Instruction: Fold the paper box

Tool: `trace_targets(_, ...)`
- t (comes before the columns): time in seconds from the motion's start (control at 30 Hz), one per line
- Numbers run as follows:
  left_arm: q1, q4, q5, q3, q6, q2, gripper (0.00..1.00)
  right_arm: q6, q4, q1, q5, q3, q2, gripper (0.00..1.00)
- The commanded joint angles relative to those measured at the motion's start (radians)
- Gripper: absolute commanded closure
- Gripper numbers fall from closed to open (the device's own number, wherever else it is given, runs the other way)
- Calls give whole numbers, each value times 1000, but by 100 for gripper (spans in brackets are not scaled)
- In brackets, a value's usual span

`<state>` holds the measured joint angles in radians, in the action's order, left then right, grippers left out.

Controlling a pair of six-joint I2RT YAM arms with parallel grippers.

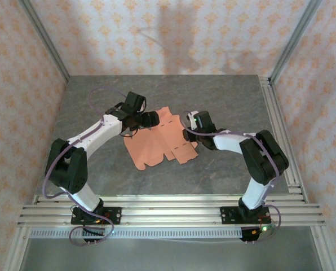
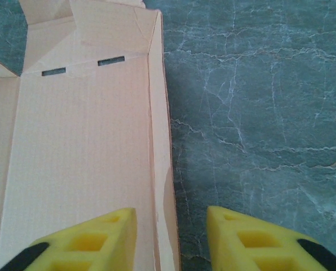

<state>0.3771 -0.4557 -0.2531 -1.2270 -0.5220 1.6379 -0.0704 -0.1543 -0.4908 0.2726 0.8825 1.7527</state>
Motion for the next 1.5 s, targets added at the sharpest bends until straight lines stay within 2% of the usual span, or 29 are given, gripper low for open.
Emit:
trace_targets(0.0,-6,-2,11,-6,22,-5,18,-3,-2,3,9,29,31,67)
trace_targets(0.27,-7,-7,9,-8,26,4,18,-45,154,3,2,123,82,74)
trace_targets(0.57,-6,2,9,10,14,8,18,-92,244,3,7,175,102,82)
trace_targets(0.93,-7,-2,9,8,26,15,18,-118,295,3,40,216,131,78)
trace_targets(1.03,-9,-3,10,8,27,16,18,-118,297,2,42,217,128,83)
trace_targets(1.13,-10,-3,12,10,27,15,18,-124,302,3,40,218,121,96)
trace_targets(1.17,-11,-1,14,13,27,16,18,-126,306,3,40,219,119,98)
trace_targets(1.23,-12,3,13,16,24,13,18,-131,312,3,46,220,114,98)
trace_targets(1.33,-12,4,10,16,22,14,18,-134,316,3,46,222,110,90)
trace_targets(1.47,-12,3,9,15,21,15,18,-134,322,3,42,226,102,85)
